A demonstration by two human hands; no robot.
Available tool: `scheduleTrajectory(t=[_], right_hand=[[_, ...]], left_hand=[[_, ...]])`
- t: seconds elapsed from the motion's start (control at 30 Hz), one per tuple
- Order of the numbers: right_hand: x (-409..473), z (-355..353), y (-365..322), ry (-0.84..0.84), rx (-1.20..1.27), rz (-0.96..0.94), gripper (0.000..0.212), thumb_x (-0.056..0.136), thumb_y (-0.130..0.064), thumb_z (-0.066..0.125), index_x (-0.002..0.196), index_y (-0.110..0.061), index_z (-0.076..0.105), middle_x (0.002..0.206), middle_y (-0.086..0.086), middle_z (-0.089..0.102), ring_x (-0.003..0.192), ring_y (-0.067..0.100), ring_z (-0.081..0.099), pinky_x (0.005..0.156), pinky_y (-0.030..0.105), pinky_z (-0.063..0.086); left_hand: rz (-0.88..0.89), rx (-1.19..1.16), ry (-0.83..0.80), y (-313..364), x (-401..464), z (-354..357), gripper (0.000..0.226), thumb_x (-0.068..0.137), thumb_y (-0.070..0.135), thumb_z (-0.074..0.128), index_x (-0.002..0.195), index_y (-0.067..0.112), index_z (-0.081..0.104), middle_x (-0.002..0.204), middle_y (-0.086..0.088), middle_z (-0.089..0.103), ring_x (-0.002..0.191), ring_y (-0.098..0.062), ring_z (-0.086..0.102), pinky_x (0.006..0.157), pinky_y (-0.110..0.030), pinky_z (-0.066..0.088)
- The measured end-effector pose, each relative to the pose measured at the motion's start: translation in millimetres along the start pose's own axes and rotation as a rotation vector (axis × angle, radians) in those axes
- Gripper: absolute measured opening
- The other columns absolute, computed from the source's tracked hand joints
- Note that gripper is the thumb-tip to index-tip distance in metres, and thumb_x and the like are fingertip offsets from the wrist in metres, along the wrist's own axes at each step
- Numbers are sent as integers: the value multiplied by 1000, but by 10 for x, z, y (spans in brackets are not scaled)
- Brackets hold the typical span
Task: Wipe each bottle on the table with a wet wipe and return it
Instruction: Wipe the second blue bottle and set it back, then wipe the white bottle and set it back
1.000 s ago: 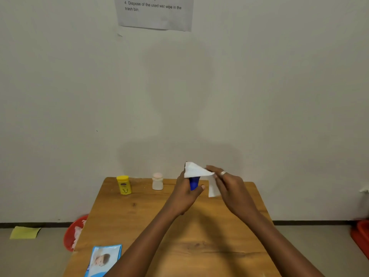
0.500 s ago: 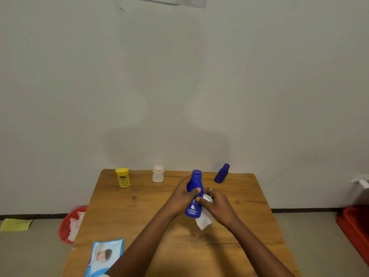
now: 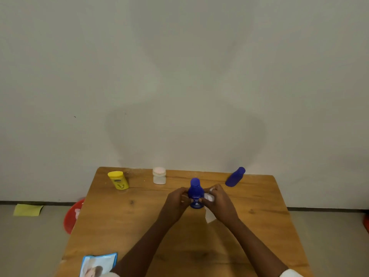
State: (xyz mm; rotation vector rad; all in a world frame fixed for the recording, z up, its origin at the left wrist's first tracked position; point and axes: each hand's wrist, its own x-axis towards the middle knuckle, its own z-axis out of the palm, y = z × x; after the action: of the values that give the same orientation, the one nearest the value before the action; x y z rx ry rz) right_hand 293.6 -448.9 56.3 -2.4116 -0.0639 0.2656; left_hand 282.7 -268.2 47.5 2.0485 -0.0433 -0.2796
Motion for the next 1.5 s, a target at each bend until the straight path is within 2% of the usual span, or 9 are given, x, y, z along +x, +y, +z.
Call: scheduleTrajectory(t=[0.3,0.47,0.57,0.9,1.07,1.17,1.33,1.43,1.5], right_hand=[[1197,95,371,-38,-151,-122,13,93,-23,55,88,-15,63,82,-1,57,71,15,56,58,16,36],[1453,275,676,-27,-169,-80,16,93,-28,53,79,-21,55,82,-1,53,68,15,54,57,27,43],[1484,327,817,-23,-189,-93,18,93,-29,50,76,-25,53,79,-4,49,66,10,49,54,21,31],[1520,442,1007,7,-226,-98,16,95,-26,53,104,-19,64,91,1,60,71,16,59,55,29,46],[1464,451,1041,-21,-184,-65,16,96,-34,49,88,-22,57,84,-3,59,78,17,61,56,24,39],[1386,386,1037,-3,-83,41,23,93,-29,56,109,-13,59,102,4,64,92,21,62,71,30,50],[883,277,1255,81,202,252,35,89,-15,63,122,-4,58,117,13,65,101,21,59,81,23,40],[443,234,1367,80,303,361,23,88,-12,66,109,-6,63,102,8,66,92,17,56,73,25,40],[199,202,1419,47,350,437,10,87,-12,66,97,-14,65,93,3,66,88,22,62,71,29,41]], left_hand=[[13,174,74,-259,1128,194,29,94,11,57,123,7,58,118,-12,66,107,-24,63,89,-20,43],[-35,232,14,-413,1465,314,32,96,13,54,127,9,55,124,-13,63,111,-25,61,94,-26,43],[-18,272,-9,-503,1535,383,32,95,12,55,127,9,56,123,-13,63,110,-26,61,94,-29,45],[26,247,56,-701,1545,543,27,94,11,53,120,6,60,114,-15,67,102,-26,62,86,-31,47],[-63,204,45,-721,1463,591,40,94,10,52,134,7,51,129,-13,62,118,-26,59,97,-27,43],[-197,137,101,-786,1288,584,54,94,16,59,144,7,41,137,-10,57,122,-23,56,103,-31,45],[-293,-135,422,-1012,458,292,16,87,17,70,102,19,65,96,-5,69,89,-26,65,76,-21,52],[-372,-146,620,-1221,285,-62,42,79,20,78,115,20,55,106,-5,60,91,-24,59,85,-43,54],[-398,-136,570,-1291,391,-272,75,75,21,82,137,16,41,132,-4,47,113,-20,51,100,-41,47]])
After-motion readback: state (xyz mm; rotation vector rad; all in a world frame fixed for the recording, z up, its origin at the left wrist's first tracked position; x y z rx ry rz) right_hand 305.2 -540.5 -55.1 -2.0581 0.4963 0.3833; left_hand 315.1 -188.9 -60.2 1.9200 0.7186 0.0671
